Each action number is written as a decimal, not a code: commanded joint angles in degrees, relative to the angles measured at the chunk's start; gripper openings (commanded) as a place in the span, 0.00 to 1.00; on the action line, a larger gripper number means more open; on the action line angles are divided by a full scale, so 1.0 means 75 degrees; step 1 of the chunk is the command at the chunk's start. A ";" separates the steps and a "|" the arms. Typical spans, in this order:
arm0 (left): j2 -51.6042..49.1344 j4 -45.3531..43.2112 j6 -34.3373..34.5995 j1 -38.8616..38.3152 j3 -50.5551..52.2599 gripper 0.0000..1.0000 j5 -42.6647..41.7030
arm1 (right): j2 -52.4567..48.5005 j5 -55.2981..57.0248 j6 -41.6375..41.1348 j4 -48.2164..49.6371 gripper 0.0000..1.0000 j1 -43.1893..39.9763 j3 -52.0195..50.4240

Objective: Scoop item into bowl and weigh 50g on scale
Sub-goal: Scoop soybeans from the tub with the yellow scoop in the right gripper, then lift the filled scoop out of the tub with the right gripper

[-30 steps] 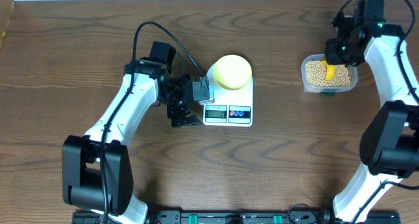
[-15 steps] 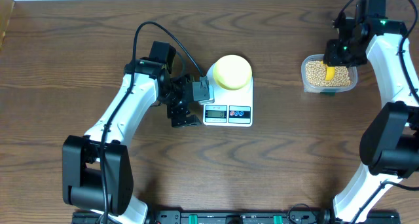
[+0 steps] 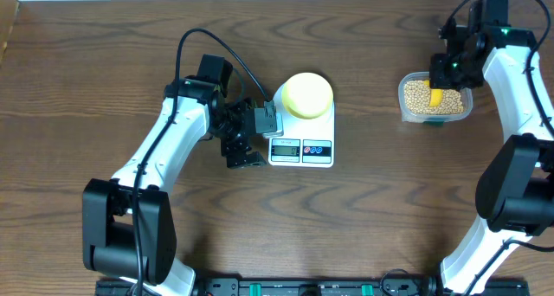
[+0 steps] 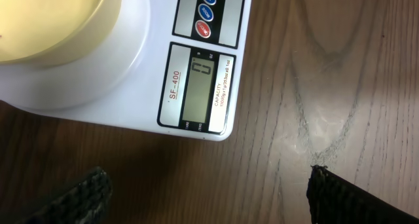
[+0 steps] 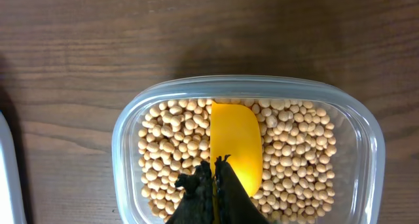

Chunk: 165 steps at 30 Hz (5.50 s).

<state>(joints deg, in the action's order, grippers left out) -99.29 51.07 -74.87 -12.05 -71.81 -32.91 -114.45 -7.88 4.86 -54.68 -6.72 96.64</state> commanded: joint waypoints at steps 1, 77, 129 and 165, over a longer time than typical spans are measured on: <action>-0.0050 0.0032 -0.0073 0.0035 0.0017 0.98 -0.0125 | 0.0119 0.0067 0.0108 0.0102 0.01 -0.0006 -0.0306; -0.0050 0.0032 -0.0073 0.0035 0.0017 0.97 -0.0125 | 0.0122 -0.1524 0.0321 0.0137 0.01 -0.0871 -0.0347; -0.0050 0.0032 -0.0070 0.0035 0.0017 0.98 -0.0125 | 0.0131 -0.7673 -0.0560 0.0947 0.01 -0.3975 -0.1291; -0.0050 0.0032 -0.0073 0.0035 0.0017 0.98 -0.0125 | 0.0131 -0.8626 -0.2430 0.3031 0.01 -0.0440 -0.1294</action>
<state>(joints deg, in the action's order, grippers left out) -99.29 51.03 -74.87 -12.05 -71.81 -32.91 -113.40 -70.74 -8.88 -33.93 -12.82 86.48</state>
